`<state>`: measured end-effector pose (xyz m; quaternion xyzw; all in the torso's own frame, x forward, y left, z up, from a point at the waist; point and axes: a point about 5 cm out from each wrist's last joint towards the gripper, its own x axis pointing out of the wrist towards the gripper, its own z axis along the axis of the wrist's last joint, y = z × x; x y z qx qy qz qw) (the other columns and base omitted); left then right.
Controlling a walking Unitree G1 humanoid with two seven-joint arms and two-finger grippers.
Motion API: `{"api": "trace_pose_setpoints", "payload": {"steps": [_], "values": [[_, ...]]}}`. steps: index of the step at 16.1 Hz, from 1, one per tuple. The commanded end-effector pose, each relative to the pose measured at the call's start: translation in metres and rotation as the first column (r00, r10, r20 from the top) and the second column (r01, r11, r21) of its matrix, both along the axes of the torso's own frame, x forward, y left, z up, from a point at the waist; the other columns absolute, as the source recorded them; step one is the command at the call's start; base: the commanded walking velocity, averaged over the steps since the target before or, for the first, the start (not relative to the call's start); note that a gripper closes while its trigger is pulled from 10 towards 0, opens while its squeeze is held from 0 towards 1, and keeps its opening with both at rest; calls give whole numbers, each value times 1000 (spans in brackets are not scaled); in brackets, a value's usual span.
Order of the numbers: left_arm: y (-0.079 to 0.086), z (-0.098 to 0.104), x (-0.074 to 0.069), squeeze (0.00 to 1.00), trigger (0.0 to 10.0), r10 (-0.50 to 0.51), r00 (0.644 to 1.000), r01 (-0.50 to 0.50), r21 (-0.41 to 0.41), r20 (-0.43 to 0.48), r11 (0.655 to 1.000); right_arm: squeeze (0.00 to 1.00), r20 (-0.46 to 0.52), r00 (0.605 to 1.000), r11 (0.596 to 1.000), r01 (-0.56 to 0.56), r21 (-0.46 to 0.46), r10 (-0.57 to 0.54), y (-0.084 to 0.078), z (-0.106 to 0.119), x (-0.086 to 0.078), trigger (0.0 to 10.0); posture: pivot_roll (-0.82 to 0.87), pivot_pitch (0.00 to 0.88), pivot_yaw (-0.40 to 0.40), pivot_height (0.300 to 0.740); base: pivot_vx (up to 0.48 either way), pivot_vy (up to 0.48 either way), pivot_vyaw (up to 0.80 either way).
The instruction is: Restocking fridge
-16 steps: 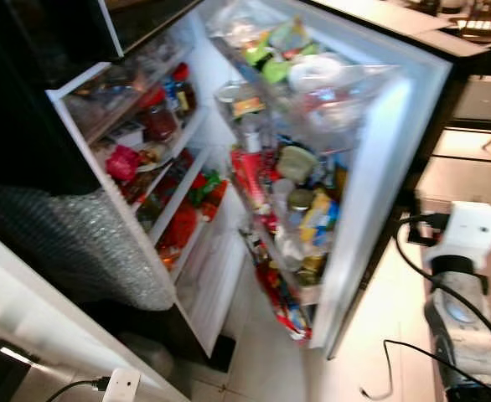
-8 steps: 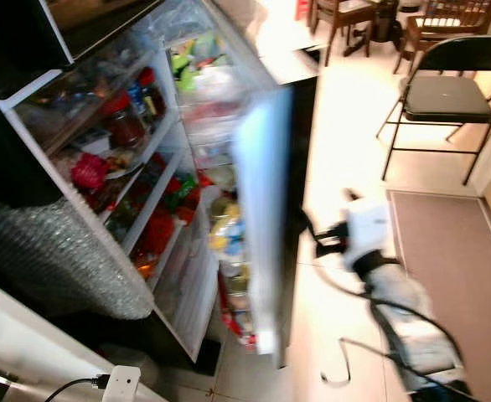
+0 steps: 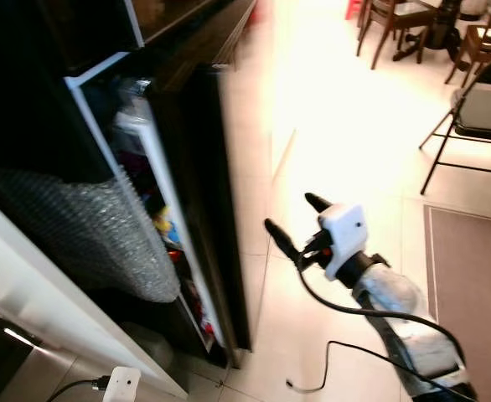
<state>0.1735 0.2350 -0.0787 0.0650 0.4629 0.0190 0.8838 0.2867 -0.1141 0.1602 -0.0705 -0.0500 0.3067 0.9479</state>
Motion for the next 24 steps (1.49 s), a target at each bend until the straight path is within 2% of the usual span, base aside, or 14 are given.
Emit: {"api": "trace_pose_setpoints", "payload": {"steps": [1,5,8,10,11,12,13,14,15,17,18,21,22,24], "values": [[1,-3,-6,0,10000,9,1000,-9,2,-22,1000,0,12,1000,1000,-23,20,23,1,6,-4,10000,-248,9,51,740,0,0,0],[0,-3,-7,0,10000,13,1000,-13,-2,-19,1000,0,7,1000,999,6,43,-6,-10,9,-2,10000,-246,1,41,740,0,0,0],[0,-3,-6,0,10000,18,1000,-18,-2,-17,1000,0,6,991,991,130,45,-130,-37,6,5,10000,-248,21,31,740,0,0,0],[0,-3,-6,0,10000,21,1000,-21,-2,-16,1000,0,1,988,987,154,40,-154,-43,4,7,10000,-248,21,31,740,0,0,0],[-1,-3,-5,0,10000,30,999,-30,-4,-14,1000,0,-50,917,917,398,34,-396,-87,-10,17,10000,-249,35,27,740,0,0,0],[-1,-3,-5,0,10000,30,999,-30,-4,-14,1000,0,-50,917,917,398,34,-396,-87,-10,17,10000,-249,35,27,740,0,0,0],[-2,-3,-4,0,10000,38,999,-38,-9,-11,999,0,-184,728,744,668,-26,-661,-143,-48,17,10000,-242,38,20,740,0,0,0],[-2,-3,-4,0,10000,40,999,-40,-10,-11,999,0,-223,673,698,713,-57,-705,-155,-61,14,10000,-242,38,20,740,0,0,0],[-3,-3,-3,0,10000,42,999,-42,-12,-9,999,0,-343,546,623,763,-173,-764,-172,-105,-4,10000,-247,38,16,740,0,0,0],[-3,-2,-3,0,10000,42,999,-42,-14,-8,999,0,-443,469,616,734,-287,-764,-174,-143,-27,10000,-236,42,12,740,0,0,0],[-4,-2,-3,0,10000,46,999,-46,-21,-6,999,0,-539,416,660,630,-410,-732,-162,-184,-60,10000,-217,46,9,740,0,0,0],[-3,-2,-3,0,10000,27,1000,-27,-18,-10,999,0,-623,341,686,552,-473,-704,-146,-214,-93,10000,-204,48,19,740,0,0,0],[-2,-2,-3,0,10000,18,1000,-19,-15,-16,1000,0,-668,283,696,518,-497,-688,-131,-232,-115,10000,-201,45,25,740,0,0,0],[0,-2,-5,0,10000,29,999,-29,-15,-16,999,0,-682,261,703,489,-516,-683,-107,-249,-133,10000,-181,44,29,740,0,0,316]]}}
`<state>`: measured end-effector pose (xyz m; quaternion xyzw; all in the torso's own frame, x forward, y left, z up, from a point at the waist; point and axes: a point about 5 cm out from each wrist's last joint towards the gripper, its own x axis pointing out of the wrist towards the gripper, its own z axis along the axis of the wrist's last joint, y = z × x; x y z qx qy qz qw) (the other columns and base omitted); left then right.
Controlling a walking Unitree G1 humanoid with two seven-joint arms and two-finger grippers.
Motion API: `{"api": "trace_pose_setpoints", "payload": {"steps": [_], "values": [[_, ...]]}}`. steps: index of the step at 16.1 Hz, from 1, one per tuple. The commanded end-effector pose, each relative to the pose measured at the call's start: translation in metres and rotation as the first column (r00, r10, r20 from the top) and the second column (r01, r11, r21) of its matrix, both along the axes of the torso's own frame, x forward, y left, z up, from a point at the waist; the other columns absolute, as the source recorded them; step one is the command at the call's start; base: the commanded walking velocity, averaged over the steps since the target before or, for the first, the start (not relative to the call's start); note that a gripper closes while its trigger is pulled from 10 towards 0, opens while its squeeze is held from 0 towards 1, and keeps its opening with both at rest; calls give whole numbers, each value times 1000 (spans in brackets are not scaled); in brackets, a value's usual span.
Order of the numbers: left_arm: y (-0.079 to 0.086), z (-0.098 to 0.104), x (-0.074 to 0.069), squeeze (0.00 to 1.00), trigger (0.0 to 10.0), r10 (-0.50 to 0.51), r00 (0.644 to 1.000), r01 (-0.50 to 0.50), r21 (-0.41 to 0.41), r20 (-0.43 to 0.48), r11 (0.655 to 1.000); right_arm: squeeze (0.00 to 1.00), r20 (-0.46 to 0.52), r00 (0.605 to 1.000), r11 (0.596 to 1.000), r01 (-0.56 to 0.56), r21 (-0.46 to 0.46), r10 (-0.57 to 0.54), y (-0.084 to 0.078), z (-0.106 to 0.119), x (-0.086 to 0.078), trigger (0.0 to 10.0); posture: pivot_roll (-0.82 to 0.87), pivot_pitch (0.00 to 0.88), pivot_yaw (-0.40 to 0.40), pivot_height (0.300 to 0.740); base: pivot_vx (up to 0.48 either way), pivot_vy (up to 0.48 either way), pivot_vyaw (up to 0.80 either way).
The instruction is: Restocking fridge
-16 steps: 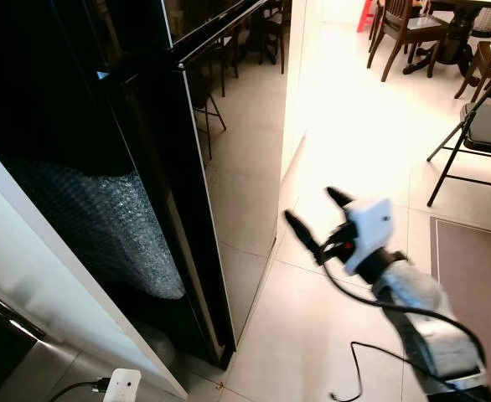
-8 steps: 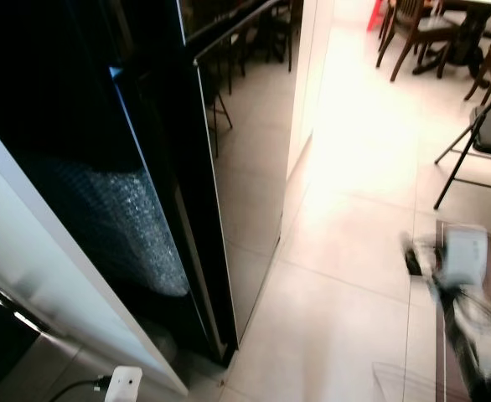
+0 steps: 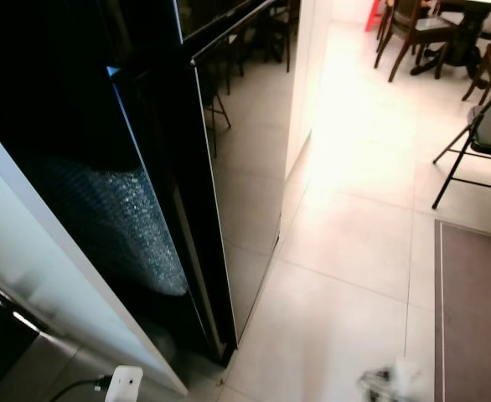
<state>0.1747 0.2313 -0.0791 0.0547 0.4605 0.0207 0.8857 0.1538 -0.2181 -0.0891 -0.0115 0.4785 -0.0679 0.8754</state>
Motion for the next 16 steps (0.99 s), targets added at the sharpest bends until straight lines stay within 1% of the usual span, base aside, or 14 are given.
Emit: {"api": "trace_pose_setpoints", "payload": {"steps": [1,2,3,4,6,7,9,10,11,13,16], "values": [[4,-2,-7,0,10000,21,1000,-21,0,-21,1000,0,1,1000,1000,-11,-22,12,5,-3,-3,10000,-176,40,30,740,0,0,775],[4,-2,-7,0,10000,22,1000,-22,-1,-20,1000,0,-4,1000,1000,-20,-20,19,8,-4,-4,10000,-176,40,30,740,0,0,775],[5,-2,-7,0,10000,25,999,-25,-3,-20,1000,0,-30,995,995,-99,-17,99,16,-7,-9,10000,-175,35,30,740,0,0,794],[5,-2,-8,0,10000,28,999,-28,-5,-19,1000,0,-52,987,988,-153,-21,151,18,-10,-15,10000,-176,31,30,740,0,0,800],[6,-3,-9,0,10000,26,999,-26,-5,-24,1000,0,-64,984,986,-166,-31,164,20,-11,-18,10000,-178,25,33,740,0,0,800],[6,-3,-9,0,10000,19,999,-19,-5,-27,1000,0,-63,977,978,-205,-42,202,26,-12,-17,10000,-172,23,34,740,0,0,800],[7,-3,-10,0,10000,18,999,-18,-6,-27,1000,0,-59,980,981,-192,-37,189,31,-12,-16,10000,-167,19,34,740,0,0,800],[7,-3,-10,0,10000,17,999,-17,-7,-27,1000,0,-66,974,975,-218,-34,215,36,-14,-18,10000,-165,17,33,740,0,0,800],[6,-3,-11,0,10000,17,999,-17,-8,-28,1000,0,-72,972,974,-225,-33,222,38,-14,-20,10000,-162,12,32,740,0,0,800],[6,-3,-11,0,10000,20,999,-21,-11,-29,1000,0,-66,973,974,-225,-40,222,33,-12,-15,10000,-164,7,32,740,0,0,800],[6,-4,-12,0,10000,16,999,-16,-12,-33,1000,0,-68,967,968,-249,-46,245,35,-12,-13,10000,-170,2,34,740,0,0,800]]}}
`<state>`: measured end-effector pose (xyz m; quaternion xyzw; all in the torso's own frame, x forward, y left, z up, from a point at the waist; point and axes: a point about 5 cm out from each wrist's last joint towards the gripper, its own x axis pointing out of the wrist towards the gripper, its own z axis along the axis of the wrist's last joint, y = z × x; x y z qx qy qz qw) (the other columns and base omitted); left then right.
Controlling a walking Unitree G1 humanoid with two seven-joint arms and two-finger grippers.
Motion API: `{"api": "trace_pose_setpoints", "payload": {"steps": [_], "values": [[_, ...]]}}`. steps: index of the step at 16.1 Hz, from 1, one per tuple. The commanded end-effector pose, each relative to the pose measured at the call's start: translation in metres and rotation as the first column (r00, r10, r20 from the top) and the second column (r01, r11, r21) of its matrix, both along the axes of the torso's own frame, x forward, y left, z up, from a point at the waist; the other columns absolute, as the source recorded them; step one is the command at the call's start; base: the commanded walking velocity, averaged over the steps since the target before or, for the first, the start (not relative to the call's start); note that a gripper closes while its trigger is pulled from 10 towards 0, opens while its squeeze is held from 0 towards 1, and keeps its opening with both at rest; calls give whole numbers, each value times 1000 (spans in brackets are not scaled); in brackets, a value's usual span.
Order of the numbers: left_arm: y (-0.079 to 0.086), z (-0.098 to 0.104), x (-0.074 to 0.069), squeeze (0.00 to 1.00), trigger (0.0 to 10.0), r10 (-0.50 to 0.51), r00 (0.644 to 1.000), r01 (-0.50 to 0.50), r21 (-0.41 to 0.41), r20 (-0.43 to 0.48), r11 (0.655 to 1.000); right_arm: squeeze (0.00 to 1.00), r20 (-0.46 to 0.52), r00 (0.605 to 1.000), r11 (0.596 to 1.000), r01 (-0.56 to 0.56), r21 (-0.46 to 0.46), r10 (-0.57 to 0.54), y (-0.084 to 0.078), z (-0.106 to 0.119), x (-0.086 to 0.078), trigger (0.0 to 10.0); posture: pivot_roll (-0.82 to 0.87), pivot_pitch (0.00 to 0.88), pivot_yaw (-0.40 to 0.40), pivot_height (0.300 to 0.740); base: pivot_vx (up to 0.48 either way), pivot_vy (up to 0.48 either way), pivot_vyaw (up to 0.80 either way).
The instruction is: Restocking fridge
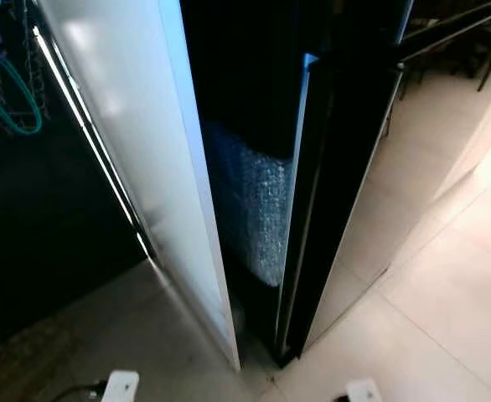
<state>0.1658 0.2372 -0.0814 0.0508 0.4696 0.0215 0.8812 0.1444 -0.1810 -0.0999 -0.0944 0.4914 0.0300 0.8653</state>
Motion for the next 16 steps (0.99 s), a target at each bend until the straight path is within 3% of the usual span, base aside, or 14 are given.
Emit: {"api": "trace_pose_setpoints", "payload": {"steps": [1,16], "values": [[0,-2,-4,0,10000,9,1000,-9,-7,-13,1000,0,-14,1000,1000,-5,-8,5,-2,-1,-3,10000,-170,2,34,740,0,0,800],[-2,-1,0,0,10000,34,999,-34,-14,-1,999,0,-15,1000,1000,-5,-7,5,-5,1,1,10000,-162,57,16,740,0,0,800]]}}
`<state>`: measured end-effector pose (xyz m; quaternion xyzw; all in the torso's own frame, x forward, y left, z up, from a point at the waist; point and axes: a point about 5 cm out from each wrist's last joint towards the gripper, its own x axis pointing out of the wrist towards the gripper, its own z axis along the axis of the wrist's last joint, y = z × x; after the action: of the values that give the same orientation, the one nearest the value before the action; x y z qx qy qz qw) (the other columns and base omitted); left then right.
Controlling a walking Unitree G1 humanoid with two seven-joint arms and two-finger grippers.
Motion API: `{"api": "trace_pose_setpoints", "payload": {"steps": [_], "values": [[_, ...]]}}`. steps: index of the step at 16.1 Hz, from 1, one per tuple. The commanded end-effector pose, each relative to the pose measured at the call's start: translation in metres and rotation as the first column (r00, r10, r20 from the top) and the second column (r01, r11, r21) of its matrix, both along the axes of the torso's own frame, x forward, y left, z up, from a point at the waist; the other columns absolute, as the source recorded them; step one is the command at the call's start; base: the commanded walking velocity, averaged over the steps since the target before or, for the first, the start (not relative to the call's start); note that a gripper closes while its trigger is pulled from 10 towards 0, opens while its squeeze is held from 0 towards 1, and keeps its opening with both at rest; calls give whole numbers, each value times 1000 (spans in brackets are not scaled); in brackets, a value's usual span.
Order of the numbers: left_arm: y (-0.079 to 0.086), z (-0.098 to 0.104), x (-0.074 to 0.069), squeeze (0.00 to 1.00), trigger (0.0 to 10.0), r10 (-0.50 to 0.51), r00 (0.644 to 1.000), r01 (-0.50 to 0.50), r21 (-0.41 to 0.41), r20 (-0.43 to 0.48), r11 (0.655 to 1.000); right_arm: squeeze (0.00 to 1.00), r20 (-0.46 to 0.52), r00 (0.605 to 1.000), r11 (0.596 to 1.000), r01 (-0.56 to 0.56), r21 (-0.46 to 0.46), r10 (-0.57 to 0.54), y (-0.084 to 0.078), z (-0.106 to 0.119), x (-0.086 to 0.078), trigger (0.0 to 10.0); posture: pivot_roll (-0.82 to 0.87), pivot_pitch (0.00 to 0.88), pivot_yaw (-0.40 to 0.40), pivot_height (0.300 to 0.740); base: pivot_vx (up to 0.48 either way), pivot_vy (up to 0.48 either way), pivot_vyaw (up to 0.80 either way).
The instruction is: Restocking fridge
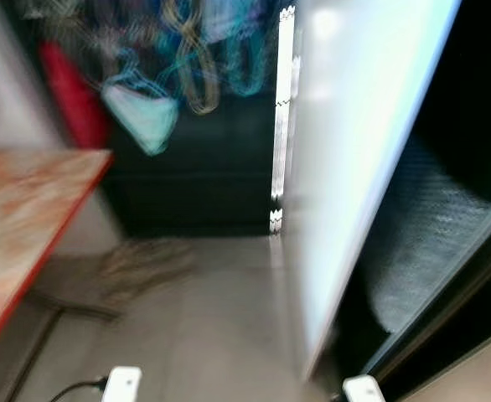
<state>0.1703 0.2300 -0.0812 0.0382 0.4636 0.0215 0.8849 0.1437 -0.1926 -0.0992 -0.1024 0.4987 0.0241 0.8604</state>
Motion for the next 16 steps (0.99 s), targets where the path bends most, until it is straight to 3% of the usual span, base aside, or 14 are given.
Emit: {"api": "trace_pose_setpoints", "payload": {"steps": [1,16], "values": [[6,-1,-4,0,10000,24,1000,-24,8,-14,1000,0,0,1000,1000,-11,13,11,6,0,2,10000,-160,59,15,740,0,0,800],[5,1,-2,0,10000,44,999,-43,-4,30,999,0,-16,994,994,-111,-21,111,7,-1,1,10000,-151,54,19,740,0,0,800]]}}
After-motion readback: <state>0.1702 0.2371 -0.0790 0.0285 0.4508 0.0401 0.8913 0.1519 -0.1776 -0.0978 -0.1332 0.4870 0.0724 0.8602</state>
